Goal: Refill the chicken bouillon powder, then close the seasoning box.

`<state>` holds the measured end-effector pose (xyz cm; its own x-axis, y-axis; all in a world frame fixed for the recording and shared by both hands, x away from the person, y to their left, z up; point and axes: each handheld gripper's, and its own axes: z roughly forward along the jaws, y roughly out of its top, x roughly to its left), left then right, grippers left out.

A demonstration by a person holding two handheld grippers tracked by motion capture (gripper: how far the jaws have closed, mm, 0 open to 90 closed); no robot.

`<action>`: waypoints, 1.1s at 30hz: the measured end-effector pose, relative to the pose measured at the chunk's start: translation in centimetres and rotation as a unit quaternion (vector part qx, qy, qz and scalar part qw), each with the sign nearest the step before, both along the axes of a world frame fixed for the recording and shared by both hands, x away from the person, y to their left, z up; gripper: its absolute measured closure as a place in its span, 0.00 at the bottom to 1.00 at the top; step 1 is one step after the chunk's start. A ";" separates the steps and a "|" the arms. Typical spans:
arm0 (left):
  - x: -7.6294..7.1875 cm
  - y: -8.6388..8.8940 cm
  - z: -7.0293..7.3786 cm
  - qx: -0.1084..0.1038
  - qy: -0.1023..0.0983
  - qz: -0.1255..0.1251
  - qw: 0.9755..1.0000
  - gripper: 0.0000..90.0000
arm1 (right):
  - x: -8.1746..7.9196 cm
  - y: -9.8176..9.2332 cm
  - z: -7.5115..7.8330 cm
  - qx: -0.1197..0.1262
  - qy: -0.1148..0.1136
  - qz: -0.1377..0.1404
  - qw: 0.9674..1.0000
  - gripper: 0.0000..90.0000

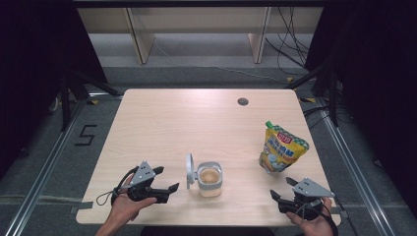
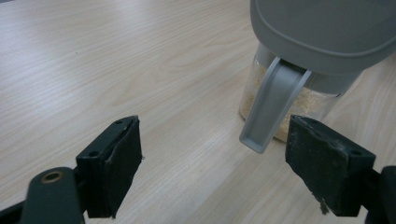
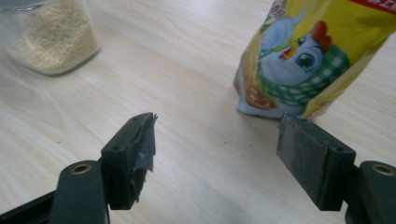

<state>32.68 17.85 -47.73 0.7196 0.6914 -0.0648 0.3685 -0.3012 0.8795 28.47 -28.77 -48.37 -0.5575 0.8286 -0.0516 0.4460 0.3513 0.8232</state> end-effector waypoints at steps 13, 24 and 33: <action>-0.4 -1.0 1.5 -0.008 -0.005 -0.017 1.000 0.21 | -0.1 0.3 -0.3 -0.008 0.008 0.008 1.000 0.32; -0.7 -1.6 2.4 -0.006 -0.014 -0.035 0.999 0.27 | -0.4 0.4 -0.3 -0.009 0.017 0.000 1.000 0.32; -0.9 -1.4 2.3 0.006 -0.031 -0.049 0.998 0.71 | -0.2 0.4 -0.4 -0.021 0.013 0.012 1.000 0.33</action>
